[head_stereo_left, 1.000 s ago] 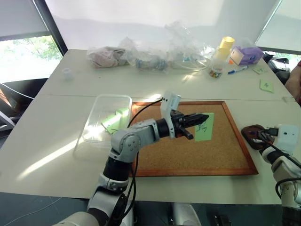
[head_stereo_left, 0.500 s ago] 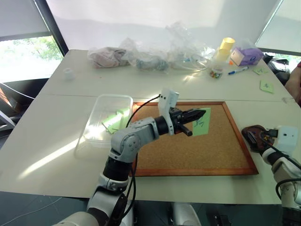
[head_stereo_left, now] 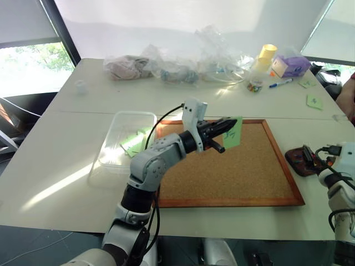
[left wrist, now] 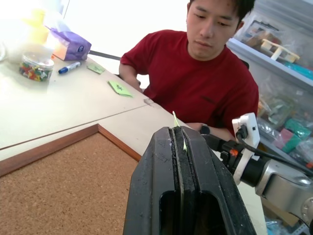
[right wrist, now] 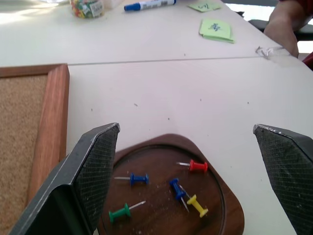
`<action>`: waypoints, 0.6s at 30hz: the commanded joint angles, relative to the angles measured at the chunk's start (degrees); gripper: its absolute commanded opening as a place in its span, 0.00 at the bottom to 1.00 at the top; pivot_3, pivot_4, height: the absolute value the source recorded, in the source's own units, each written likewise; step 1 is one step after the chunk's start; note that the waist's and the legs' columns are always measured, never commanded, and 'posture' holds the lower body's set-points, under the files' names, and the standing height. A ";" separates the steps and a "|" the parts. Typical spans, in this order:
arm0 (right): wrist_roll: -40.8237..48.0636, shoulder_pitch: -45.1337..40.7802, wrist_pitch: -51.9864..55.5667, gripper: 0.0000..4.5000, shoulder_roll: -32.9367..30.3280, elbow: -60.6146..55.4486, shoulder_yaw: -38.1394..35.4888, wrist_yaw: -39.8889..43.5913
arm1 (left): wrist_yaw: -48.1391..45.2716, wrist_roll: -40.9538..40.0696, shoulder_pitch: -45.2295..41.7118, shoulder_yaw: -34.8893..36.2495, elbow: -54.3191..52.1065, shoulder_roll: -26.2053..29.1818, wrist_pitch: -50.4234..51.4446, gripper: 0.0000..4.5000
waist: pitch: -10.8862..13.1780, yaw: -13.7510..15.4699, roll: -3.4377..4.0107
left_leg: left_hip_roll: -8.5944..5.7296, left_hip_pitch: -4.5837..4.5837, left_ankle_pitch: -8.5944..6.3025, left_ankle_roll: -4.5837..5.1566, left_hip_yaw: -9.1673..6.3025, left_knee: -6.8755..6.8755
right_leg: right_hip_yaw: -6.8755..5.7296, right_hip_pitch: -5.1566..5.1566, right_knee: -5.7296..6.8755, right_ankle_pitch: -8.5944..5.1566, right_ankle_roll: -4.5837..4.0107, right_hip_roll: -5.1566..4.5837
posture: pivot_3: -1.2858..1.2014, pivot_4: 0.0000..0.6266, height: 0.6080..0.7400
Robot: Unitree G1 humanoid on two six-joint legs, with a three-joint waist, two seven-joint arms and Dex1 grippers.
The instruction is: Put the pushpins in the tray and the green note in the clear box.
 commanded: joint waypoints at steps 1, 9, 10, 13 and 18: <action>2.43 -0.15 -1.27 0.99 0.17 -3.69 -2.47 1.37 | 1.42 3.67 -2.07 -0.11 -2.58 0.71 -5.17 0.00 | 0.00 -0.01 0.00 | 0.00 0.00 0.00 0.00 0.00 0.00 | 0.00 0.00 0.00 0.00 0.00 0.00 | 0.52 0.24 1.00; 20.74 4.17 10.82 0.99 -2.47 -28.80 5.46 13.49 | 20.06 15.24 -5.18 10.14 -12.34 11.50 3.72 0.00 | 0.01 -0.23 0.10 | 0.13 0.04 -0.01 0.01 -0.27 -0.02 | 0.00 0.03 0.03 0.02 0.03 0.09 | 0.52 0.24 1.00; 22.14 4.01 11.92 0.99 -2.60 -29.93 5.84 13.61 | 21.40 15.77 -5.14 10.75 -13.26 12.15 6.08 0.00 | 0.02 -0.15 0.10 | 0.15 0.04 -0.01 0.01 -0.36 -0.01 | -0.05 0.08 0.03 0.02 0.03 0.05 | 0.52 0.24 1.00; 24.16 2.33 14.86 0.99 -4.14 -32.64 10.07 14.81 | 24.28 11.31 -5.24 17.04 -17.76 11.65 17.43 0.00 | 0.07 0.34 0.00 | 0.05 -0.06 -0.02 0.03 -0.61 0.09 | -0.14 0.16 -0.03 0.02 0.03 -0.01 | 0.52 0.24 1.00; 27.57 1.28 17.87 0.99 -6.99 -35.05 15.30 19.47 | 27.32 8.74 -7.79 25.43 -19.48 12.70 33.19 0.00 | 0.14 1.26 -0.11 | -0.01 -0.10 -0.03 0.05 -0.72 0.12 | -0.25 0.21 -0.09 0.02 0.03 -0.06 | 0.52 0.24 1.00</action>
